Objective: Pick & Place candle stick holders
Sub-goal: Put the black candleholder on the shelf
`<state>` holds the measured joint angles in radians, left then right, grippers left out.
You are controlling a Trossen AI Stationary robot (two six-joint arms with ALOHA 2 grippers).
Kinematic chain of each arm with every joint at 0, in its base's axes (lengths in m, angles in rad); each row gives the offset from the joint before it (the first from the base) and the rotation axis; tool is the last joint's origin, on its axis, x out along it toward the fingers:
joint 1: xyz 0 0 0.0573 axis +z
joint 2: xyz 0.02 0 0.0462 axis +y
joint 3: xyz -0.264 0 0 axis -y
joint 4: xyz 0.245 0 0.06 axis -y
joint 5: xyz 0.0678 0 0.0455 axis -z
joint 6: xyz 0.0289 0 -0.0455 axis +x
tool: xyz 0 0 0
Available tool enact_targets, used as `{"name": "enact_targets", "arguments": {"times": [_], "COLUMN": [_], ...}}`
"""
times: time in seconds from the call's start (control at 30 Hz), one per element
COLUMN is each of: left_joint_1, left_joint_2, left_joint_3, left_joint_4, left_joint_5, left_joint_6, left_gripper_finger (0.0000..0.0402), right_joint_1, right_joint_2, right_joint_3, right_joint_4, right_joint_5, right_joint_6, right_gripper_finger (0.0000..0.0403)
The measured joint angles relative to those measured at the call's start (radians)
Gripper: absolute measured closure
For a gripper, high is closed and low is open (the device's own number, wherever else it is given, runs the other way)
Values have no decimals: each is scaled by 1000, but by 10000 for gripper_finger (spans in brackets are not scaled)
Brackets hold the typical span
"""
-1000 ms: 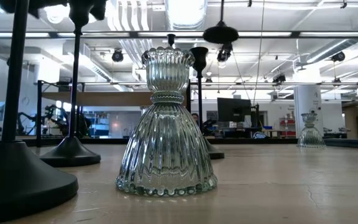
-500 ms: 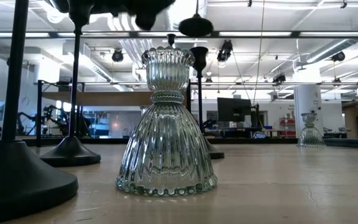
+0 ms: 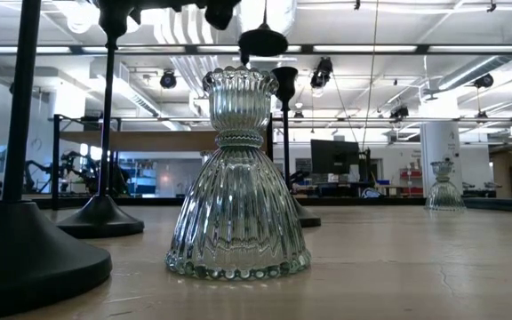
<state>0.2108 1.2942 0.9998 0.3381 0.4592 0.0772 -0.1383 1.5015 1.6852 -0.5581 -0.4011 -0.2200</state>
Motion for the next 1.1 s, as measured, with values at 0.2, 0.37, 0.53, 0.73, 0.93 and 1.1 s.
{"name": "enact_targets", "arguments": {"times": [0.2,0.37,0.53,0.73,0.93,1.1], "left_joint_1": [-3,-3,-3,-3,-3,-5], "left_joint_2": [1,2,2,2,3,3], "left_joint_3": [21,36,44,46,46,46], "left_joint_4": [2,-2,-3,-3,-5,-3], "left_joint_5": [4,19,21,20,17,18], "left_joint_6": [1,1,1,1,0,-2], "left_gripper_finger": [225,225,225,232,283,375], "right_joint_1": [0,0,0,0,0,-1], "right_joint_2": [20,44,56,64,62,62], "right_joint_3": [12,14,13,13,13,13], "right_joint_4": [23,22,49,55,61,60], "right_joint_5": [0,0,-12,-25,-25,-24], "right_joint_6": [-2,-1,-1,-1,-1,-1], "right_gripper_finger": [392,392,392,392,392,392]}}
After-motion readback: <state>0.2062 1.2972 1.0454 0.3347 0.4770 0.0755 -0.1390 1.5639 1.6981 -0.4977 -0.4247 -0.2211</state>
